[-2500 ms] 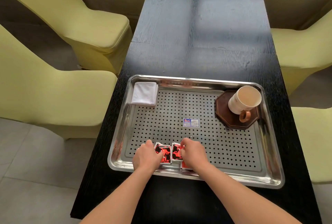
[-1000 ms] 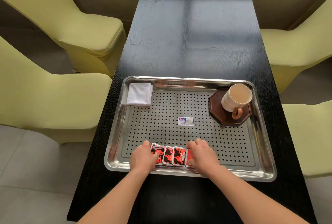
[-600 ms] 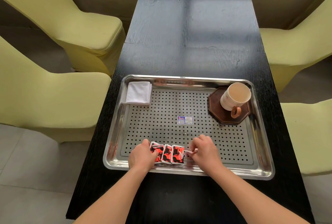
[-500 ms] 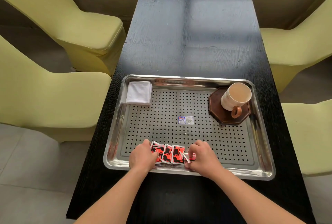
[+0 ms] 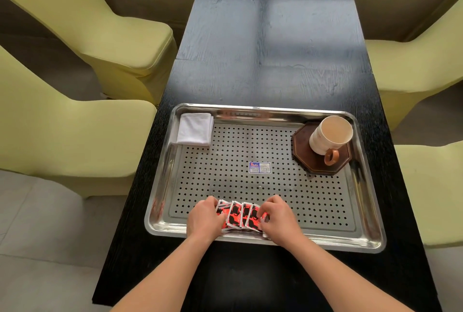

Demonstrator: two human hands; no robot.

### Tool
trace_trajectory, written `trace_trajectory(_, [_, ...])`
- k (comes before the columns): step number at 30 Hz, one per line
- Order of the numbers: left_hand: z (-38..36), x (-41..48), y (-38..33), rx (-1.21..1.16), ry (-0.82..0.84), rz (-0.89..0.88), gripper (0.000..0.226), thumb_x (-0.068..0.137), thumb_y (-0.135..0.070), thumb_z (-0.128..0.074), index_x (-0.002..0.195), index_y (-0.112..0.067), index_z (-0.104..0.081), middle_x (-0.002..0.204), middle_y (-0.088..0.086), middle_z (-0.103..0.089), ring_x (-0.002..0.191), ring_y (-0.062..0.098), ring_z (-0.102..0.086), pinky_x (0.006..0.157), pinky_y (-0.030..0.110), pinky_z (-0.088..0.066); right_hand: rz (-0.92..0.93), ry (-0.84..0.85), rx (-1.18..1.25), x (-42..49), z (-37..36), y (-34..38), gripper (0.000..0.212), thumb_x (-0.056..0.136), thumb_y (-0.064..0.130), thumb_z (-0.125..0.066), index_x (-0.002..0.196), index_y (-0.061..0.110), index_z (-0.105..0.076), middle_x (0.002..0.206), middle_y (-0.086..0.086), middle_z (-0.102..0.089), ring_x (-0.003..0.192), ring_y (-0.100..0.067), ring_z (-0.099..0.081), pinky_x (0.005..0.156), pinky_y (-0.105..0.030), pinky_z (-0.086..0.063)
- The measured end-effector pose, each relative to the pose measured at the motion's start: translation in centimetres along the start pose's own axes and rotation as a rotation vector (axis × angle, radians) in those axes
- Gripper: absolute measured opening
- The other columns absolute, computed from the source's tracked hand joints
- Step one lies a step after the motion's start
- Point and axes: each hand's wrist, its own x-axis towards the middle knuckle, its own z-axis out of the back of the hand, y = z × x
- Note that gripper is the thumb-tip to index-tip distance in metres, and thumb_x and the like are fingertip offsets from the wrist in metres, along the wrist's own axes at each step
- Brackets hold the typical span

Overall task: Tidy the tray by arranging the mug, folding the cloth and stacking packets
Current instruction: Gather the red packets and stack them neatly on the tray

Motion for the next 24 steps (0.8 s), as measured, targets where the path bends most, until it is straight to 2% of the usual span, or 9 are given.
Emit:
trace_trajectory(2, [-0.1,-0.1,0.0,-0.01,-0.009,-0.004,0.03,0.09,-0.037,-0.07,0.116,-0.022,-0.065,0.107,-0.004,-0.066,0.09,0.013,-0.06,0.075,0.027,-0.048,0.012,-0.011,0.03,0.1,-0.1,0.1,0.019,0.081,0.012,-0.079,0.089,0.026,-0.068,0.102,0.011,-0.052,0.103,-0.013,-0.052,0.086,-0.028,-0.051])
trace_trajectory(5, [-0.3,-0.3,0.0,-0.036,-0.014,-0.009,0.031,0.09,-0.037,-0.071,0.116,-0.022,-0.066,0.105,-0.004,-0.068,0.091,0.013,-0.062,0.075,0.027,-0.048,0.025,-0.015,0.065,0.3,0.1,0.3,0.033,0.078,0.011,-0.08,0.105,0.025,-0.068,0.11,0.012,-0.054,0.106,-0.014,-0.054,0.091,-0.033,-0.053])
trace_trajectory(8, [-0.5,-0.3,-0.1,-0.05,0.003,-0.007,0.034,0.089,-0.039,-0.071,0.117,-0.022,-0.064,0.105,-0.003,-0.072,0.093,0.014,-0.064,0.076,0.028,-0.05,0.088,0.001,0.025,0.5,-0.3,0.6,0.045,0.079,0.008,-0.077,0.12,0.023,-0.064,0.116,0.011,-0.053,0.111,-0.013,-0.048,0.095,-0.029,-0.047])
trace_trajectory(10, [-0.5,-0.3,-0.2,-0.037,0.009,-0.01,0.037,0.09,-0.04,-0.07,0.12,-0.021,-0.063,0.107,-0.003,-0.071,0.095,0.015,-0.064,0.076,0.027,-0.048,0.101,-0.008,0.011,0.7,-0.6,0.8,0.047,0.08,0.009,-0.076,0.123,0.024,-0.063,0.117,0.012,-0.052,0.113,-0.013,-0.045,0.095,-0.027,-0.044])
trace_trajectory(12, [-0.5,-0.4,-0.4,-0.02,0.013,-0.014,0.038,0.09,-0.041,-0.069,0.121,-0.021,-0.061,0.11,-0.002,-0.069,0.098,0.016,-0.063,0.079,0.028,-0.05,0.103,-0.003,-0.015,0.8,-0.7,0.8,0.051,0.08,0.013,-0.077,0.126,0.026,-0.061,0.119,0.013,-0.051,0.114,-0.013,-0.043,0.096,-0.027,-0.042])
trace_trajectory(16, [-0.5,-0.7,-0.4,-0.044,-0.024,-0.029,0.033,0.089,-0.04,-0.071,0.115,-0.023,-0.059,0.106,-0.003,-0.06,0.092,0.014,-0.061,0.083,0.03,-0.054,0.149,0.062,-0.168,0.7,-0.8,0.3,0.068,0.078,0.03,-0.077,0.139,0.034,-0.048,0.127,0.012,-0.044,0.117,-0.011,-0.036,0.096,-0.032,-0.044])
trace_trajectory(21, [-0.8,-0.8,-0.4,-0.056,-0.017,-0.037,0.032,0.091,-0.034,-0.069,0.119,-0.02,-0.064,0.109,-0.002,-0.065,0.097,0.013,-0.06,0.081,0.025,-0.048,0.115,0.078,-0.136,1.2,-0.8,0.7,0.068,0.078,0.027,-0.077,0.14,0.031,-0.051,0.123,0.007,-0.043,0.117,-0.014,-0.036,0.097,-0.034,-0.044])
trace_trajectory(24, [-0.8,-0.7,-0.6,-0.09,0.016,-0.046,0.025,0.09,-0.031,-0.068,0.112,-0.02,-0.07,0.1,-0.003,-0.067,0.091,0.012,-0.061,0.078,0.026,-0.049,0.12,0.069,-0.079,1.2,-1.2,1.2,0.065,0.079,0.02,-0.076,0.14,0.026,-0.053,0.122,0.004,-0.045,0.117,-0.016,-0.039,0.098,-0.031,-0.043])
